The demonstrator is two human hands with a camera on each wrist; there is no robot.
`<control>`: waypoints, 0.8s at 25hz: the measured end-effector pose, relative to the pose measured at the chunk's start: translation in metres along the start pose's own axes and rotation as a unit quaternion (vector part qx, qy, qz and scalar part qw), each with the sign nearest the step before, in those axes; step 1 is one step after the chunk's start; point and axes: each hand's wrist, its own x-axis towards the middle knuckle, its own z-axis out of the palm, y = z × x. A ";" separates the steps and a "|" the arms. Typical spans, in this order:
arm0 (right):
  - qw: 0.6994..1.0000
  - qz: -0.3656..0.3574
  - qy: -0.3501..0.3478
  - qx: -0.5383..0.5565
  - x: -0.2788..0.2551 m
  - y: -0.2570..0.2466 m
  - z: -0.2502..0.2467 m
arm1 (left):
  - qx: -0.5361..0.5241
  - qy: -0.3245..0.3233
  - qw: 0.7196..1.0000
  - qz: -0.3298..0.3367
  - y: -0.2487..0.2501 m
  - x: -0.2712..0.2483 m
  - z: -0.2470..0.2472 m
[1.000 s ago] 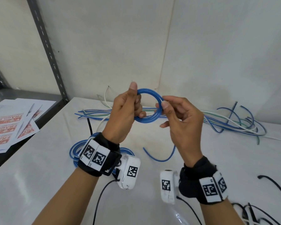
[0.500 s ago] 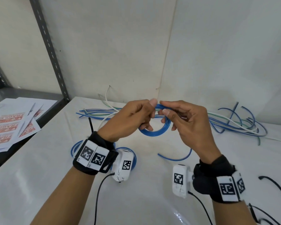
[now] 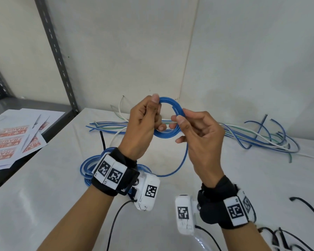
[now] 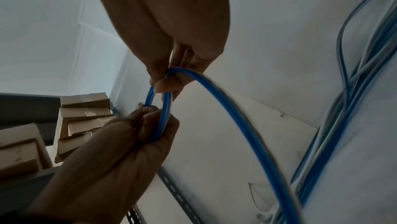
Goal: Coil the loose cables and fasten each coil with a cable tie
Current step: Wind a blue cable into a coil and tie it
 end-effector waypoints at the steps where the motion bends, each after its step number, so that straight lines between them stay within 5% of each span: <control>1: 1.000 -0.009 0.001 -0.006 0.002 0.000 -0.003 | 0.005 -0.008 1.000 -0.010 0.000 0.000 -0.001; 9: 0.969 -0.007 -0.166 -0.184 0.019 -0.009 -0.045 | 0.218 -0.202 0.947 -0.119 0.012 -0.004 -0.020; 16: 0.956 -0.008 -0.200 -0.212 0.018 -0.009 -0.046 | 0.246 -0.150 0.952 -0.104 0.016 -0.004 -0.023; 20: 0.984 -0.020 -0.092 -0.150 0.016 -0.006 -0.036 | 0.197 -0.094 0.973 -0.078 0.016 -0.003 -0.021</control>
